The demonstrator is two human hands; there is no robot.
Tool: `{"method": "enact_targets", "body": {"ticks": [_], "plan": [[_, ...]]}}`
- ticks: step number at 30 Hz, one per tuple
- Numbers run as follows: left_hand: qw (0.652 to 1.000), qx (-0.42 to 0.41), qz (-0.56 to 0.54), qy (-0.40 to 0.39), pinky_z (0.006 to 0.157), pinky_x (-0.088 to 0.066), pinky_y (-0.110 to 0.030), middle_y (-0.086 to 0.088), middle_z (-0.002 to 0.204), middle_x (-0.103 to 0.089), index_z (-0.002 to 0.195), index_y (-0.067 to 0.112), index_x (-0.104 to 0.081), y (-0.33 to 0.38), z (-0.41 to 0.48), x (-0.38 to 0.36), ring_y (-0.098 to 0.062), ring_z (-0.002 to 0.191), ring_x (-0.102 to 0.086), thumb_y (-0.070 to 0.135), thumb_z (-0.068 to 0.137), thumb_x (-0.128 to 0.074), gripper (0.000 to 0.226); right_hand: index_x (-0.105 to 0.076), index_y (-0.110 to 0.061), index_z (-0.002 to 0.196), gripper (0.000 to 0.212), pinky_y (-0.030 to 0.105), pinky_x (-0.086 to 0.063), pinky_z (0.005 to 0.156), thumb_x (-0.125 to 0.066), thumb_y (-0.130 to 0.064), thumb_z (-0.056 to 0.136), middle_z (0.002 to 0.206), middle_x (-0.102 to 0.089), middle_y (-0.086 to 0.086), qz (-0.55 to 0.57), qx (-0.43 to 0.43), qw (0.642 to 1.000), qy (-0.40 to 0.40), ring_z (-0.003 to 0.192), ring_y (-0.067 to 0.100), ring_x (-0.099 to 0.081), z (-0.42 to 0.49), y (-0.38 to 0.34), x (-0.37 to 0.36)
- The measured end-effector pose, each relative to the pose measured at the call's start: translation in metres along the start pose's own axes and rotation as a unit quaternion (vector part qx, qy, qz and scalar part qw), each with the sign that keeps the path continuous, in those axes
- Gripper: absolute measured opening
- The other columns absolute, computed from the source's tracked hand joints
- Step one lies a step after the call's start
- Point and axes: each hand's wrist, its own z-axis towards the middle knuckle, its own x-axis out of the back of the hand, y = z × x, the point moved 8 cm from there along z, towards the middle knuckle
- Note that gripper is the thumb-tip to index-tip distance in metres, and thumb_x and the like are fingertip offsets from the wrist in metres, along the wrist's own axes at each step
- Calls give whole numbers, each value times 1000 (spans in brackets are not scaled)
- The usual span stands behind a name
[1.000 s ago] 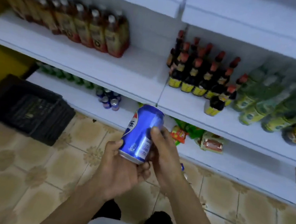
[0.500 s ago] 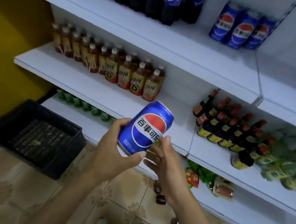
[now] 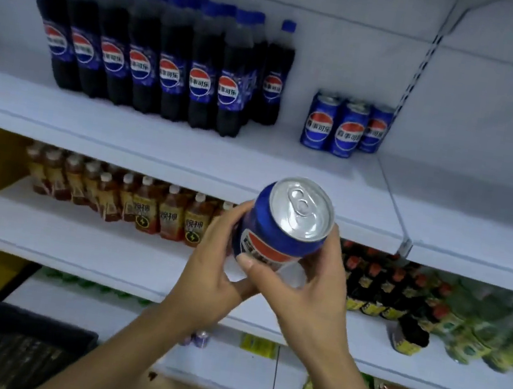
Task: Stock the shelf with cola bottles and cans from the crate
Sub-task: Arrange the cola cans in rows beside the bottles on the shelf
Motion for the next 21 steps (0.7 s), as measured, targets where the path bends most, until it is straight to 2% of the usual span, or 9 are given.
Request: {"method": "enact_targets", "body": {"ticks": [2, 4, 6, 8, 11, 15, 17, 19, 21], "plan": [[1000, -14, 6, -25, 100, -44, -28, 13, 136, -49, 134, 51, -36, 0, 35, -15, -13, 127, -48, 32, 71, -80, 79, -47, -38, 120, 74, 15, -48, 86, -86, -22, 60, 114, -60, -27, -15, 14, 999, 25, 110, -2, -58, 26, -3, 18], [997, -34, 28, -57, 100, -43, -23, 27, 134, -44, 131, 58, -32, 3, 74, -32, -7, 128, -44, 42, 70, -76, 77, -46, -43, 118, 76, 19, -51, 85, -89, -30, 57, 113, -60, -28, -38, 18, 998, 38, 108, -1, -59, 57, -5, 40], [990, -62, 89, -85, 102, -37, -15, 40, 131, -34, 130, 63, -25, 7, 113, -50, 2, 129, -38, 53, 66, -74, 81, -46, -45, 116, 76, 17, -52, 83, -91, -24, 58, 110, -62, -28, -59, 10, 997, 58, 105, -3, -60, 88, -2, 66], [978, -88, 150, -116, 106, -31, -19, 44, 134, -22, 133, 63, -14, 5, 149, -68, 4, 133, -29, 63, 61, -73, 93, -49, -38, 119, 74, 14, -52, 79, -89, -19, 59, 107, -65, -21, -71, -11, 994, 80, 99, -3, -62, 118, 6, 94], [960, -99, 233, -122, 113, -28, -35, 22, 152, -19, 145, 48, -10, -19, 203, -84, -7, 140, -19, 66, 67, -70, 101, -52, -29, 118, 68, 20, -54, 75, -88, -19, 61, 106, -68, -11, -96, -45, 989, 101, 93, 2, -66, 165, 31, 136], [933, -98, 341, -61, 112, -31, -43, -6, 155, -26, 149, 22, -26, -62, 268, -92, -27, 139, -28, 55, 73, -68, 93, -52, -23, 111, 60, 25, -50, 71, -87, -13, 64, 103, -66, -3, -133, -94, 979, 125, 90, 13, -65, 230, 84, 183], [952, -61, 298, -20, 110, -33, -40, -6, 152, -33, 149, 19, -28, -82, 293, -91, -27, 137, -35, 55, 68, -66, 96, -52, -22, 110, 58, 23, -49, 67, -87, -14, 64, 102, -65, -1, -138, -119, 974, 133, 89, 13, -63, 258, 110, 196], [975, 36, 218, 12, 113, -28, -39, -1, 155, -25, 151, 22, -12, -107, 309, -86, -22, 140, -28, 45, 69, -78, 108, -52, -21, 111, 58, 21, -45, 64, -88, -19, 64, 102, -63, -3, -152, -144, 968, 135, 87, 11, -61, 282, 132, 204], [981, 81, 172, 27, 112, -30, -39, -3, 155, -24, 152, 23, 2, -125, 313, -84, -21, 141, -27, 35, 71, -81, 117, -53, -19, 110, 57, 18, -43, 62, -87, -19, 65, 101, -62, -3, -168, -153, 965, 134, 85, 11, -60, 299, 149, 208]]}}
